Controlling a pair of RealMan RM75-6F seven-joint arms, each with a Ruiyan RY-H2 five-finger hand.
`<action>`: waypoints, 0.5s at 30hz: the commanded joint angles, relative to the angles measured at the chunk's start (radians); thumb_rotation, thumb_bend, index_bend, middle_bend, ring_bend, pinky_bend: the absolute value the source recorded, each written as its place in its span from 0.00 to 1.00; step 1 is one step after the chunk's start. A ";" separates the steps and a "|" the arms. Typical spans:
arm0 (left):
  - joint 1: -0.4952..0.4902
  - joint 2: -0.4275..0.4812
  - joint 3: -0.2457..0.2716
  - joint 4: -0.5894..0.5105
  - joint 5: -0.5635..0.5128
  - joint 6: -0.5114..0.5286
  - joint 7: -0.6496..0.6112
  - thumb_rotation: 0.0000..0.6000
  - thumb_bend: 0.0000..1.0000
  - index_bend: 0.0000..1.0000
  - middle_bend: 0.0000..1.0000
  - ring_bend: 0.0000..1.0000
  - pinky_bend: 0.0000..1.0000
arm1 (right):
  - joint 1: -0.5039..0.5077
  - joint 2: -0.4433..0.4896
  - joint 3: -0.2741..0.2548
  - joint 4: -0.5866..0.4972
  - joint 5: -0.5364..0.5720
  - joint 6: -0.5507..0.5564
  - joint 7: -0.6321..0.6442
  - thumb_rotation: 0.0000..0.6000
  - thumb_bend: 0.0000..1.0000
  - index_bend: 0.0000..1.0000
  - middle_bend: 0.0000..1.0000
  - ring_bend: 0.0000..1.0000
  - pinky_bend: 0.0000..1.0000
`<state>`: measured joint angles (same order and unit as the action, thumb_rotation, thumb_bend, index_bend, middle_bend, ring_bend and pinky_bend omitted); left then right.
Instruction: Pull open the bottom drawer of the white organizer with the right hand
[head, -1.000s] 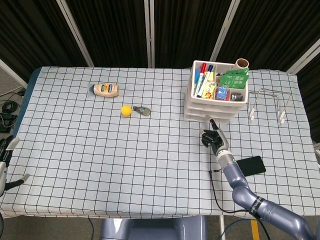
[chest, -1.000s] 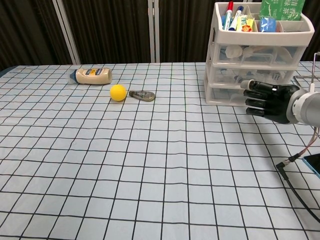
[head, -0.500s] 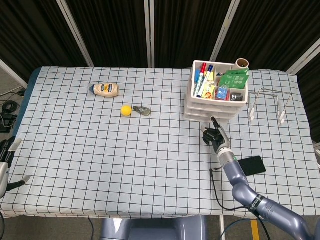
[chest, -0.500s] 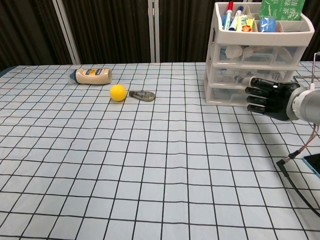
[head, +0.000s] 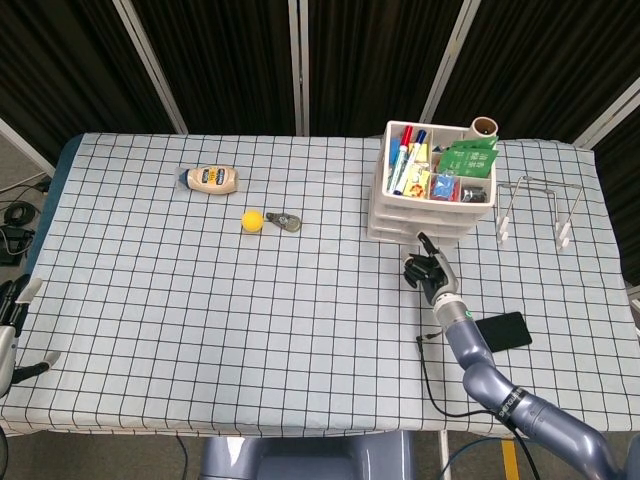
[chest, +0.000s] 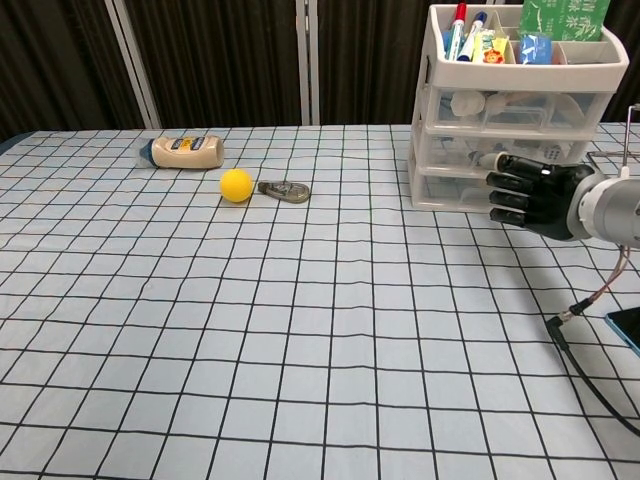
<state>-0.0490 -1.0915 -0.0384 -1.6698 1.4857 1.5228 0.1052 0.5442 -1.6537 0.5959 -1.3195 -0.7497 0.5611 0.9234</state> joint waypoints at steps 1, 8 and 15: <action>0.000 0.000 0.001 -0.001 0.002 0.000 0.003 1.00 0.01 0.00 0.00 0.00 0.00 | 0.000 -0.003 0.004 0.003 -0.004 -0.003 0.000 1.00 0.40 0.18 0.91 0.91 0.93; 0.001 0.002 0.006 -0.004 0.009 -0.001 0.007 1.00 0.01 0.00 0.00 0.00 0.00 | 0.007 -0.019 0.010 0.029 -0.008 -0.021 -0.001 1.00 0.40 0.19 0.91 0.91 0.93; -0.003 0.006 0.012 -0.005 0.018 -0.009 0.005 1.00 0.01 0.00 0.00 0.00 0.00 | 0.018 -0.032 0.014 0.050 -0.016 -0.034 -0.013 1.00 0.40 0.20 0.91 0.91 0.93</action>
<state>-0.0515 -1.0854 -0.0265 -1.6747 1.5041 1.5138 0.1102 0.5611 -1.6845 0.6084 -1.2704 -0.7655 0.5284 0.9105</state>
